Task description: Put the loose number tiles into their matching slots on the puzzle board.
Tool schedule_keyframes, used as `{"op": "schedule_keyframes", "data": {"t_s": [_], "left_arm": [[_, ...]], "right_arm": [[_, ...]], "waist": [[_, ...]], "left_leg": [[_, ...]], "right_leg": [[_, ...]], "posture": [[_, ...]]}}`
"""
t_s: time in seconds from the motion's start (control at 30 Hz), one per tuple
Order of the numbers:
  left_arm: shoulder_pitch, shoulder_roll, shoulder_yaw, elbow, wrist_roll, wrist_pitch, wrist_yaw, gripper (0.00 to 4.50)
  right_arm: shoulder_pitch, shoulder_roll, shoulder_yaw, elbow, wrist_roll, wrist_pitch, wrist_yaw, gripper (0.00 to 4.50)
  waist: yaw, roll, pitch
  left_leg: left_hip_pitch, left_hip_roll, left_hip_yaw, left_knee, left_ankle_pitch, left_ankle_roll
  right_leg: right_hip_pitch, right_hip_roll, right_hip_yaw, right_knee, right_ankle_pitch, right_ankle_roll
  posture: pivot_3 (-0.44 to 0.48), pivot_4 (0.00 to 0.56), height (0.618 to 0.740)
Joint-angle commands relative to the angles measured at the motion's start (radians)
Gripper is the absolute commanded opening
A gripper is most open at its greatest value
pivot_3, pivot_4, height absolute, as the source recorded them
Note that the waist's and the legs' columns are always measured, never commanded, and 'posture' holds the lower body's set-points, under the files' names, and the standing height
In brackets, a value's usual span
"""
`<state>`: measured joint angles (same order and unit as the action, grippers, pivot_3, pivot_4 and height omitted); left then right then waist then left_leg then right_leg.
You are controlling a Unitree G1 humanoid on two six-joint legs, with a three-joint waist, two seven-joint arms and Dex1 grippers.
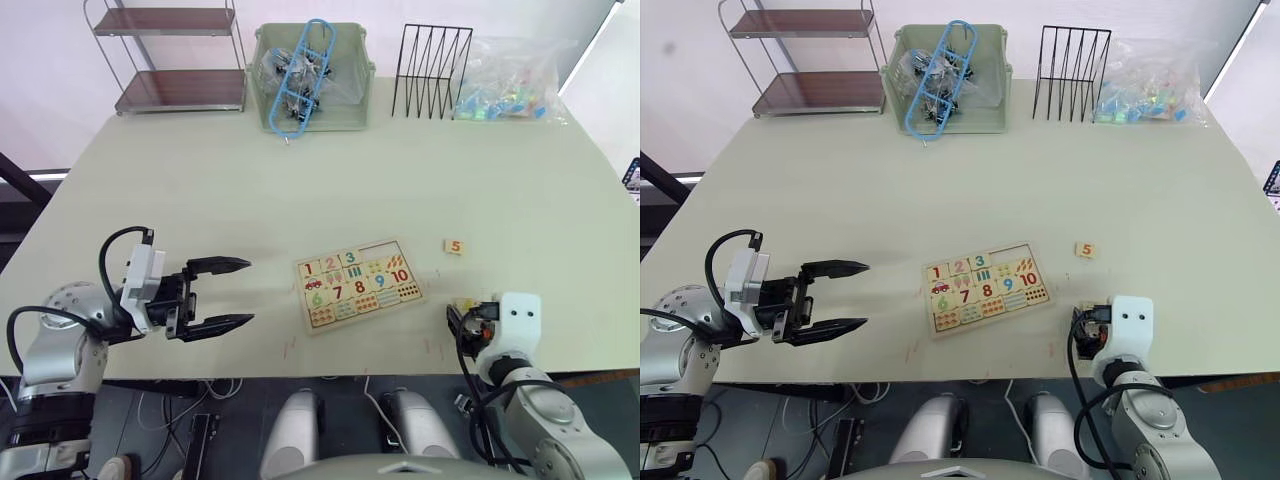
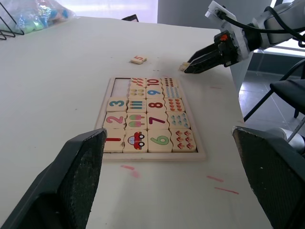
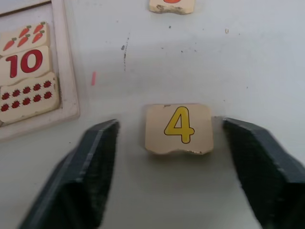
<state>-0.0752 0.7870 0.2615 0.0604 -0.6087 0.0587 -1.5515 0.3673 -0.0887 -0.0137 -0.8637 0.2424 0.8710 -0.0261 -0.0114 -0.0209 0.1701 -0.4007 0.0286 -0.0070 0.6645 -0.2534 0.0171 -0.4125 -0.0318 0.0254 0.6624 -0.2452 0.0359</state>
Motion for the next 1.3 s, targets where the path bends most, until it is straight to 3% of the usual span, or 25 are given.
{"op": "schedule_keyframes", "data": {"t_s": [0.03, 0.27, 0.43, 0.67, 1.0, 1.3], "left_arm": [[0.007, 0.010, 0.002, -0.017, -0.001, -0.010, -0.010, 4.50], [0.023, 0.012, 0.005, -0.020, 0.003, -0.015, -0.009, 4.50], [0.035, 0.018, 0.014, -0.002, 0.004, -0.025, -0.027, 4.50], [0.027, 0.035, 0.027, 0.063, 0.027, -0.064, -0.044, 4.50], [-0.012, 0.049, 0.014, 0.109, 0.030, -0.085, -0.052, 4.50], [-0.030, 0.066, 0.013, 0.087, 0.013, -0.050, -0.059, 4.50]], "right_arm": [[0.024, -0.035, -0.031, -0.049, 0.025, -0.070, 0.064, 4.45], [0.064, -0.156, -0.149, -0.014, 0.123, -0.233, 0.297, 4.45], [0.039, -0.326, -0.273, 0.165, 0.227, -0.407, 0.592, 4.45], [-0.092, -0.529, -0.330, 0.434, 0.275, -0.547, 0.896, 4.45], [-0.384, -0.760, -0.189, 0.864, 0.210, -0.786, 1.361, 4.45], [-0.530, -0.779, -0.045, 1.085, 0.076, -0.968, 1.487, 4.45]], "waist": [[-0.001, 0.000, 0.000], [-0.001, 0.000, 0.000], [-0.003, 0.000, 0.000], [-0.002, 0.000, 0.000], [-0.002, -0.001, 0.001], [-0.001, 0.000, 0.002]], "left_leg": [[0.000, 0.000, 0.000, 0.000, 0.000, 0.000], [0.000, 0.000, 0.001, 0.000, 0.000, 0.000], [0.002, 0.000, 0.003, 0.003, 0.000, 0.000], [0.002, 0.000, 0.004, 0.003, 0.000, 0.000], [0.002, -0.002, 0.006, 0.003, 0.000, 0.000], [0.002, -0.003, 0.006, 0.004, 0.000, 0.000]], "right_leg": [[0.000, 0.000, 0.000, 0.000, 0.000, 0.000], [0.000, 0.000, 0.000, -0.001, 0.000, 0.001], [0.003, 0.000, 0.002, 0.000, -0.001, 0.003], [0.003, 0.001, 0.002, 0.000, -0.001, 0.003], [0.003, 0.001, 0.001, 0.000, 0.002, 0.002], [0.003, 0.000, 0.001, 0.001, 0.004, 0.003]], "posture": [[0.000, 0.150, 0.739], [0.000, 0.150, 0.739], [0.000, 0.150, 0.739], [0.000, 0.150, 0.739], [0.000, 0.150, 0.739], [0.000, 0.150, 0.739]]}}
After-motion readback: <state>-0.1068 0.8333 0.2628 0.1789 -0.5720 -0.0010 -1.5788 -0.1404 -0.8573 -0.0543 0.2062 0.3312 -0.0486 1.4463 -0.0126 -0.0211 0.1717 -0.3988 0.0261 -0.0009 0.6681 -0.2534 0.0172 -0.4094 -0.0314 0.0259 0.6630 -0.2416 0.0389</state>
